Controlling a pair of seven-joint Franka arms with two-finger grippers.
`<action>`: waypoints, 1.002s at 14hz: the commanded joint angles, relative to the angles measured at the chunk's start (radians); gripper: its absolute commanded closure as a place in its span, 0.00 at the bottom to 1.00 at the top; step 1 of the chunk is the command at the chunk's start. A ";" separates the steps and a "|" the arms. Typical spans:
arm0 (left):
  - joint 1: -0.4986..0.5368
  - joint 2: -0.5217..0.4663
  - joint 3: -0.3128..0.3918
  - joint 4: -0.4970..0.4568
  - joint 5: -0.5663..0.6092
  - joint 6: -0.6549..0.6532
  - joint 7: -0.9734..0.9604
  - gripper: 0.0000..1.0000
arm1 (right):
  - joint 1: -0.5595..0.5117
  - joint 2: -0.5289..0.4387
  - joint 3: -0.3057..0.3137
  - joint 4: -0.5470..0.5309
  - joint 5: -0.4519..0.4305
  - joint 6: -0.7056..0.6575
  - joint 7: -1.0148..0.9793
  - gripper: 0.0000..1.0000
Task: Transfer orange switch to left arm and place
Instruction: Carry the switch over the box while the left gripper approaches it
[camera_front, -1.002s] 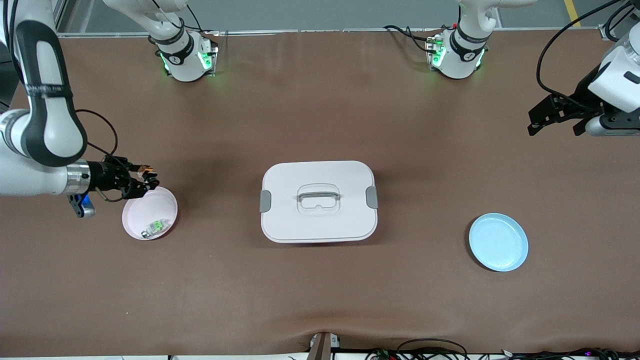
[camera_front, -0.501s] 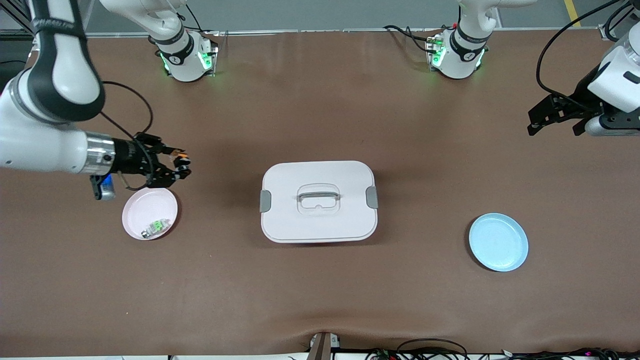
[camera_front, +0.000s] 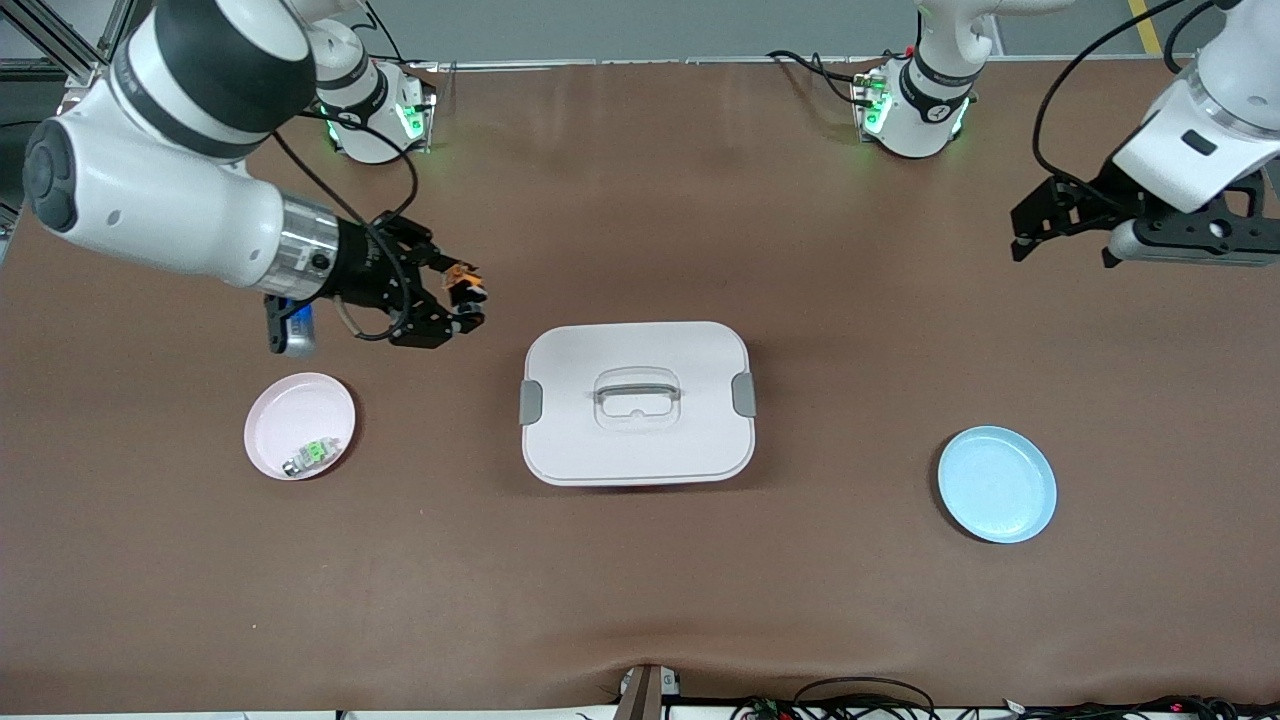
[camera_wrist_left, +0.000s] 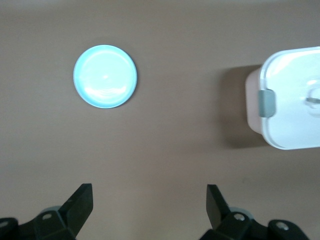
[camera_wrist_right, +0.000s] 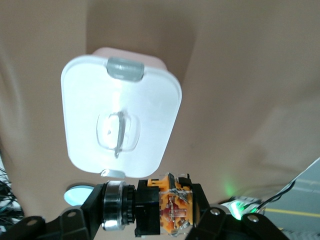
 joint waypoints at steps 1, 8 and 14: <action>0.004 0.005 -0.011 0.032 -0.084 -0.035 -0.001 0.00 | 0.074 0.133 -0.013 0.203 0.013 0.006 0.187 1.00; 0.005 0.062 -0.011 0.023 -0.435 -0.035 0.002 0.00 | 0.164 0.270 -0.016 0.392 0.008 0.086 0.381 1.00; -0.020 0.137 -0.013 0.024 -0.690 0.040 0.001 0.00 | 0.233 0.363 -0.023 0.479 -0.018 0.107 0.538 1.00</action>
